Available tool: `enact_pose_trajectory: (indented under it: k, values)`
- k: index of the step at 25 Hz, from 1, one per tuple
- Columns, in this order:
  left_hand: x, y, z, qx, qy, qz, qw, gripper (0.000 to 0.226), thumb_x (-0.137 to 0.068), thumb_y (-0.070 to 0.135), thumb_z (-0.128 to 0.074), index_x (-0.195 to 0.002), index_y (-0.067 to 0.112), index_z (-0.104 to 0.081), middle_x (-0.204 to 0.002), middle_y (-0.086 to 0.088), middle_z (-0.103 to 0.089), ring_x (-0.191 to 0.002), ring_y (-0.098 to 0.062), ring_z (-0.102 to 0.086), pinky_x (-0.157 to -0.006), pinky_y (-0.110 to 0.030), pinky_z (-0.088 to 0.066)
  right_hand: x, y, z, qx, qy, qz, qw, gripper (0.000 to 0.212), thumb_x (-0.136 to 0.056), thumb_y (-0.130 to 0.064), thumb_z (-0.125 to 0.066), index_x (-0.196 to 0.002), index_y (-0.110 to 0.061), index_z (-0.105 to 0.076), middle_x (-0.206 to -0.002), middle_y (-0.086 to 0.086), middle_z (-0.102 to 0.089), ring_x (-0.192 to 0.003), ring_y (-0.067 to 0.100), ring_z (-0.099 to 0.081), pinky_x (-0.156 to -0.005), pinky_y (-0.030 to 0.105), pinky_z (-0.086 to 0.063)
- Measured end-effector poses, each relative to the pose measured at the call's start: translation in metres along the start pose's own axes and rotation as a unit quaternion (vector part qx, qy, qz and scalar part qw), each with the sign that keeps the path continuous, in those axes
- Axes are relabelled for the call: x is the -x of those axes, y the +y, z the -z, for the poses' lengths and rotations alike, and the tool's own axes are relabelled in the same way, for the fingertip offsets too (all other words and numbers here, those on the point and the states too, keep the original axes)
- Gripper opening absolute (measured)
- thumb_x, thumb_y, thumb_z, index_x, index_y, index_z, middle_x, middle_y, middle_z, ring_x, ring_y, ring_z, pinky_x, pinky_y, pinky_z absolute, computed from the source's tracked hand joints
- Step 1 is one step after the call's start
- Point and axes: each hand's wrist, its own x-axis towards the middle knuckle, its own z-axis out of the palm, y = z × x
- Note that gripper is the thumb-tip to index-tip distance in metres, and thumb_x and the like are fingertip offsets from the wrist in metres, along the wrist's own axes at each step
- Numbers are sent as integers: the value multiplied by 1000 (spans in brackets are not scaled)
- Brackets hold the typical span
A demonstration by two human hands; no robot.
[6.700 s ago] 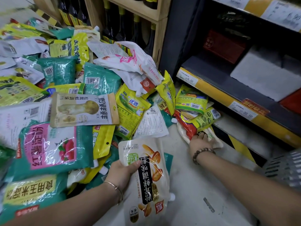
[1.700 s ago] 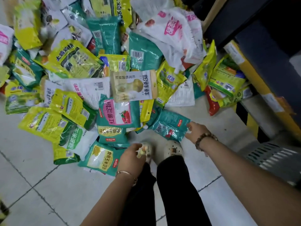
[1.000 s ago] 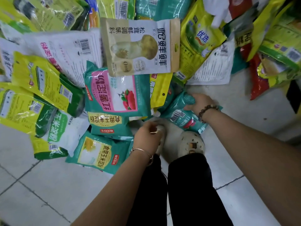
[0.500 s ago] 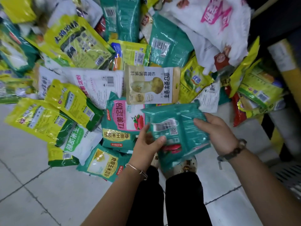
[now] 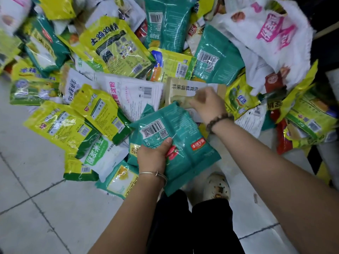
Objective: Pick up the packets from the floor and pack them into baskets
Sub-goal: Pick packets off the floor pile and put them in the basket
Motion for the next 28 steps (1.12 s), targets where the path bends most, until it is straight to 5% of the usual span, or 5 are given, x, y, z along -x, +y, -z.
enact_pose_trajectory:
  k: [4, 7, 10, 14, 28]
  values:
    - [-4, -1, 9, 44, 4, -4, 999, 14, -80, -8, -65, -92, -8, -57, -69, -16, -61, -44, -13, -61, -43, -22, -51, -47, -1, -8, 301, -63, 93, 947, 103, -72, -46, -76, -148, -17, -14, -149, 12, -29, -139, 29, -24, -113, 47, -22]
    - [-6, -4, 15, 26, 6, -20, 999, 8, -81, -8, -64, -81, -3, -59, -67, -14, -61, -44, -14, -59, -43, -23, -51, -49, 9, -12, 424, -38, 91, 901, 81, -72, -50, -74, -133, -13, -37, -131, 14, -48, -125, 30, -42, -105, 46, -29]
    - [-9, -7, 18, 12, 4, -21, 1000, 12, -83, -9, -61, -76, -2, -55, -63, -13, -58, -41, -13, -57, -42, -23, -51, -40, 25, -1, 313, -26, 22, 949, 38, -82, -43, -67, -99, -13, -53, -105, 9, -61, -96, 27, -57, -76, 34, -42]
    - [3, -2, 17, -34, -26, -48, 998, 17, -86, -8, -58, -75, 5, -58, -55, -4, -59, -40, -11, -54, -42, -23, -51, 7, 56, 30, 76, 28, -55, 995, 34, -82, -33, -70, -101, -8, -58, -104, 9, -63, -96, 27, -58, -72, 29, -40]
    - [157, 19, -27, -311, -259, -192, 894, 22, -85, 1, -64, -65, 11, -59, -46, 10, -57, -41, -4, -52, -46, -22, -47, 249, 101, 175, -187, 275, -165, 929, 38, -81, -15, -72, -114, -8, -54, -96, -1, -57, -89, 16, -55, -71, 21, -37]
